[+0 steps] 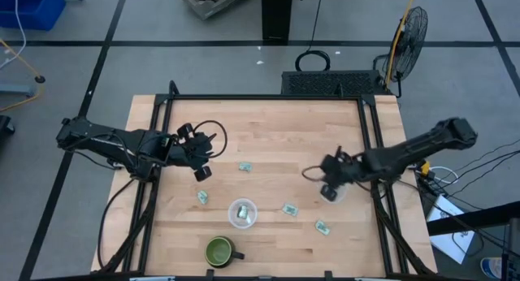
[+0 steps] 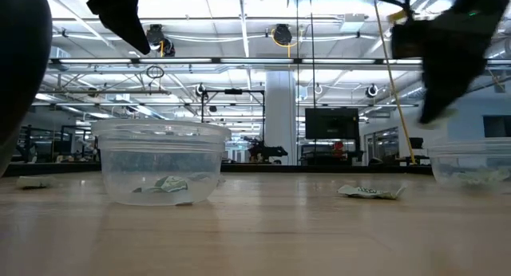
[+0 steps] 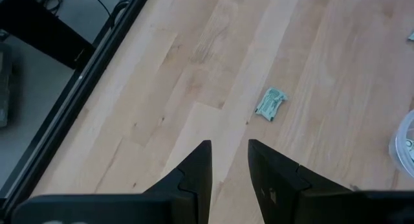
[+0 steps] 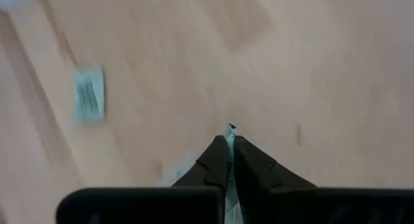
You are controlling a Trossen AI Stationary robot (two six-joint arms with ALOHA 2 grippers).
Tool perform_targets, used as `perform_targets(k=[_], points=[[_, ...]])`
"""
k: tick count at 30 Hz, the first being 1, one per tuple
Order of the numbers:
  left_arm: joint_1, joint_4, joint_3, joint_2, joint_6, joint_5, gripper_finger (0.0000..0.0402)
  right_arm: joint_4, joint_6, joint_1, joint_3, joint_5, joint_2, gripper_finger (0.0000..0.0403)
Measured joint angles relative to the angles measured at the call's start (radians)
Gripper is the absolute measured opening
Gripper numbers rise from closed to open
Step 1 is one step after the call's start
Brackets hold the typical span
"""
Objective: Pick and place Stevia / Truvia into bins
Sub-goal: Put the white stevia packet into the right transparent container, then put the white stevia packet into the left transparent container
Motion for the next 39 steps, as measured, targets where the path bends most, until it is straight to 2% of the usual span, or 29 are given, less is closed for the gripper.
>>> perform_targets(k=[4, 7, 13, 21, 29, 31, 34, 39], points=[[0.0, 0.0, 0.0, 0.0, 0.001, 0.0, 0.0106, -0.181, 0.207, 0.105, -0.003, 0.027, -0.01, 0.001], [0.0, 0.0, 0.0, 0.0, 0.002, 0.0, 0.0106, -0.149, 0.261, 0.145, -0.029, 0.029, 0.004, 0.0011], [0.0, 0.0, 0.0, 0.0, 0.005, 0.0, 0.0106, 0.037, 0.243, 0.155, -0.108, 0.028, 0.046, 0.0042], [0.0, 0.001, 0.0, 0.0, 0.021, -0.001, 0.0106, 0.07, 0.228, 0.154, -0.125, 0.06, 0.051, 0.0089], [0.0, 0.001, 0.0, 0.0, 0.026, 0.0, 0.0106, 0.149, 0.228, 0.154, -0.125, -0.022, -0.035, 0.0094], [0.0, 0.002, 0.0, 0.009, 0.025, 0.0, 0.0106, 0.19, 0.202, 0.154, -0.125, -0.005, -0.075, 0.0092], [0.0, 0.021, -0.017, 0.028, 0.023, 0.004, 0.0106, 0.264, 0.105, 0.154, -0.125, 0.082, -0.136, 0.0088], [0.0, 0.262, -0.153, 0.059, 0.14, 0.009, 0.0106, 0.425, -0.187, 0.152, -0.125, 0.28, -0.214, 0.0086]])
